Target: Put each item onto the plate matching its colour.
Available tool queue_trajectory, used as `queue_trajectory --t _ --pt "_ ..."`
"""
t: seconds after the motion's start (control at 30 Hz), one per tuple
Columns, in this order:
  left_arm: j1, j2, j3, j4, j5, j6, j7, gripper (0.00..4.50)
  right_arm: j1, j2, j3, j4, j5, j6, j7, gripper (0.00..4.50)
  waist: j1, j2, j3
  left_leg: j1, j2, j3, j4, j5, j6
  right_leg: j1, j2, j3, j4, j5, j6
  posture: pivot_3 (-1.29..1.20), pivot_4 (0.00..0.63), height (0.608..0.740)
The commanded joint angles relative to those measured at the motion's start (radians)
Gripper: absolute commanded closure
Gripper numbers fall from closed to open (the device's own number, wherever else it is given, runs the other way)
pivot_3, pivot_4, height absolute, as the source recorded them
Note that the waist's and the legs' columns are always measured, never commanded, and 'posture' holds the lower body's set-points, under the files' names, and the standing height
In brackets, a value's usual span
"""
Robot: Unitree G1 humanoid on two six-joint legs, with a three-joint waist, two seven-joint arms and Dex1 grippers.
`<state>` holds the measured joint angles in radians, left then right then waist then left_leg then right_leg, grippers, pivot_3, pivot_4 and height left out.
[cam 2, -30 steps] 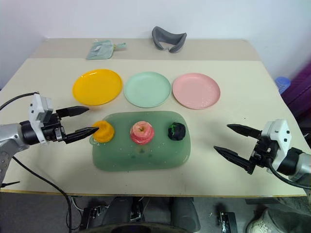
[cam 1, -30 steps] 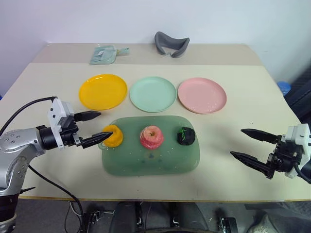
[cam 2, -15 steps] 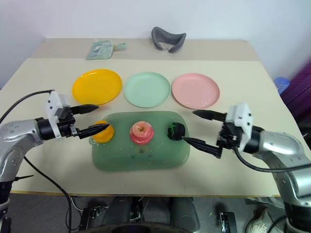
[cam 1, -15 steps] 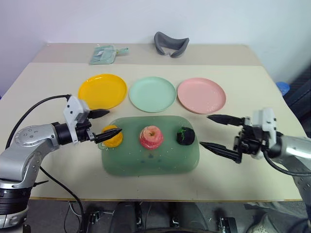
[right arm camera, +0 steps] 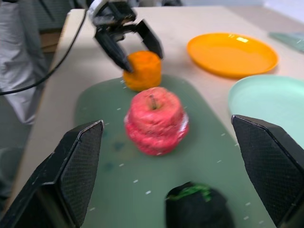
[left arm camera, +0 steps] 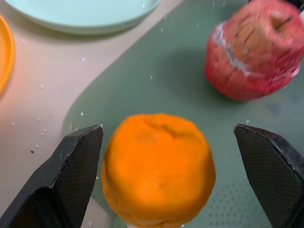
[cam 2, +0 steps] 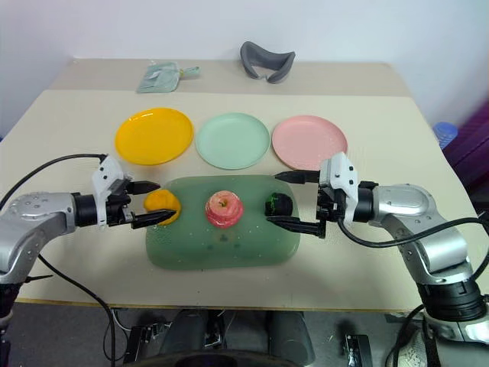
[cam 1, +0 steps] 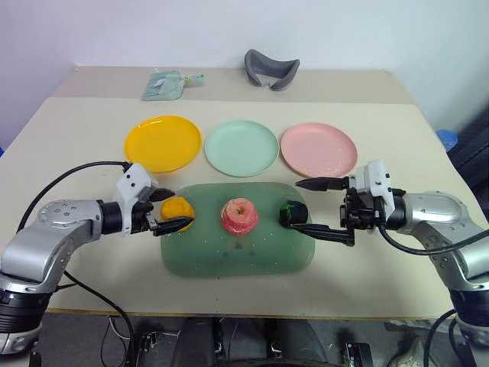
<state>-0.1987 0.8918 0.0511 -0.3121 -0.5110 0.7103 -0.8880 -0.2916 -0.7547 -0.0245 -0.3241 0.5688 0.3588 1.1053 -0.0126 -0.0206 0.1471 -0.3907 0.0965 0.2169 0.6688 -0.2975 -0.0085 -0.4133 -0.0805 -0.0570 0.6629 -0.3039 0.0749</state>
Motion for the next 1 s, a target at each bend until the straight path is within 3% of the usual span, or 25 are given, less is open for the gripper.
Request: queue_trajectory --t 0.03,0.2,0.33,0.37,0.47,0.67,1.0 --pt "0.001 0.01 -0.005 -0.022 0.032 -0.033 -0.006 0.0 -0.03 0.015 0.0 0.005 -0.021 -0.042 0.003 0.09 0.0 0.0 0.0 0.0 0.0 0.0 0.0 0.0 0.0 0.0 0.0 0.0 0.0 0.0 0.0 0.0 0.15 0.74" --pt "-0.014 0.008 -0.026 0.002 0.07 -0.051 -0.016 0.0 -0.059 0.038 0.02 0.01 -0.035 -0.045 -0.005 0.09 0.0 0.0 0.0 0.0 0.0 0.0 0.0 0.0 0.0 0.0 0.0 0.0 0.0 0.0 0.0 0.0 0.15 0.74" --pt "-0.018 0.001 -0.033 0.008 0.087 -0.064 -0.019 1.68 -0.068 0.044 0.022 0.009 -0.036 -0.039 -0.008 0.0 0.0 0.0 0.0 0.0 0.0 0.0 0.0 0.0 0.0 0.0 0.0 0.0 0.0 0.0 0.0 0.0 0.15 0.74" --pt "-0.016 -0.002 -0.033 0.01 0.1 -0.075 -0.01 1.8 -0.069 0.044 0.022 0.008 -0.036 -0.038 -0.009 0.0 0.0 0.0 0.0 0.0 0.0 0.0 0.0 0.0 0.0 0.0 0.0 0.0 0.0 0.0 0.0 0.0 0.15 0.74" --pt "-0.039 -0.042 -0.007 0.035 0.11 -0.089 0.035 1.8 -0.072 0.046 0.021 0.006 -0.037 -0.035 -0.015 0.0 0.001 0.0 0.0 0.0 0.0 0.0 0.0 0.0 0.0 0.0 0.0 0.0 0.0 0.0 0.0 0.0 0.15 0.74" --pt "-0.258 -0.192 0.123 0.212 0.087 -0.061 0.243 1.8 -0.096 0.064 0.025 0.018 -0.044 -0.038 -0.036 0.0 0.002 -0.001 0.001 -0.002 0.001 -0.002 0.006 0.0 0.001 0.001 0.0 -0.002 0.003 0.0 0.0 0.0 0.15 0.74" --pt "-0.629 -0.434 0.157 0.681 0.279 -0.191 0.711 1.8 -0.166 0.128 0.034 0.09 -0.096 -0.079 -0.098 0.0 0.004 -0.002 0.001 -0.003 0.001 -0.003 0.01 -0.001 0.001 0.004 0.001 -0.005 0.003 0.0 0.001 0.0 0.15 0.74"
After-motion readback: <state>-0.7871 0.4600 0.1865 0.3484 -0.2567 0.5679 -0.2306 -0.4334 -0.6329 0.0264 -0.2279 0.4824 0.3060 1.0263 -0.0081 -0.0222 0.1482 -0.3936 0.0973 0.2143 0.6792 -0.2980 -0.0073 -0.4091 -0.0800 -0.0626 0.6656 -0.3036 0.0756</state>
